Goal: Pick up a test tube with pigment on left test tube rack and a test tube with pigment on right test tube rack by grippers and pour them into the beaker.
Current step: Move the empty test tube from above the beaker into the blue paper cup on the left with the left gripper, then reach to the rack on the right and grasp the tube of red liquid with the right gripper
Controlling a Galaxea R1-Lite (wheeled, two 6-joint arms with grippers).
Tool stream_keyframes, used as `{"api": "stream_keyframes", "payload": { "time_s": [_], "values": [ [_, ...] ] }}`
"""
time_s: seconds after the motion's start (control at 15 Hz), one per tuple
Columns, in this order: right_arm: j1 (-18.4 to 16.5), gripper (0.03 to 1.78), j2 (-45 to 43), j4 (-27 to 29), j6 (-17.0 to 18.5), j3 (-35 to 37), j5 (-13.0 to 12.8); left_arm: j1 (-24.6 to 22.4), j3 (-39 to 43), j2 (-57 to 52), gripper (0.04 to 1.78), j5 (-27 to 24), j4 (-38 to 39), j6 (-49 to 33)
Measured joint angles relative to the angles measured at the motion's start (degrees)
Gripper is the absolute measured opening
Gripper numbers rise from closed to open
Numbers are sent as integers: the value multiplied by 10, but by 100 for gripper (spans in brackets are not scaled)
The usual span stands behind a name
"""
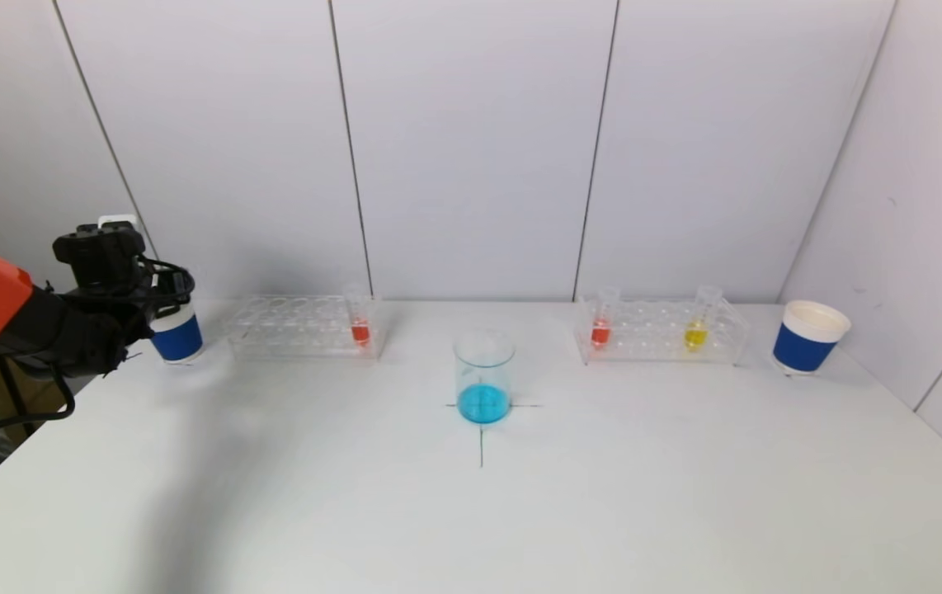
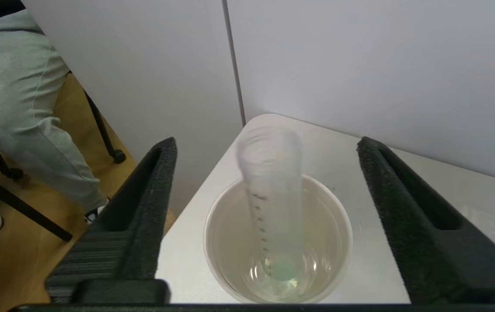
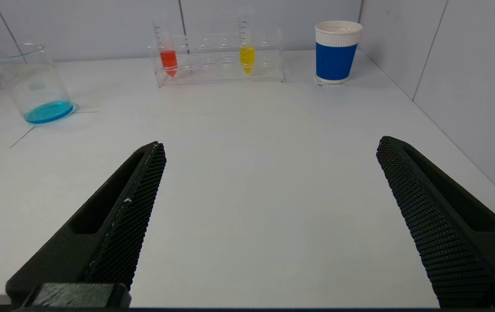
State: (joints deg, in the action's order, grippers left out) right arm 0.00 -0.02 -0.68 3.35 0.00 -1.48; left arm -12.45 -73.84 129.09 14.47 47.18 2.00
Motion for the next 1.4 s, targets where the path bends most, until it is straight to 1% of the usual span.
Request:
{"api": "stream_keyframes", "payload": {
  "time_s": [0.13,0.27,0.47,0.67,0.8,1.07,1.27,1.4],
  "values": [
    [0,177,0,0,0,0,0,0,0,-7,166,-1,-3,0],
    [0,177,0,0,0,0,0,0,2,-25,176,-3,-8,0],
    [0,177,0,0,0,0,0,3,25,-77,177,-13,-15,1],
    [0,177,0,0,0,0,0,15,76,-167,176,-23,-33,1],
    [0,177,0,0,0,0,0,30,119,-245,176,-26,-52,1],
    [0,177,0,0,0,0,0,69,225,-436,176,-28,-110,5],
    [0,177,0,0,0,0,0,84,310,-571,176,-24,-170,6],
    [0,177,0,0,0,0,0,89,370,-656,176,-22,-188,16]
  ]
}}
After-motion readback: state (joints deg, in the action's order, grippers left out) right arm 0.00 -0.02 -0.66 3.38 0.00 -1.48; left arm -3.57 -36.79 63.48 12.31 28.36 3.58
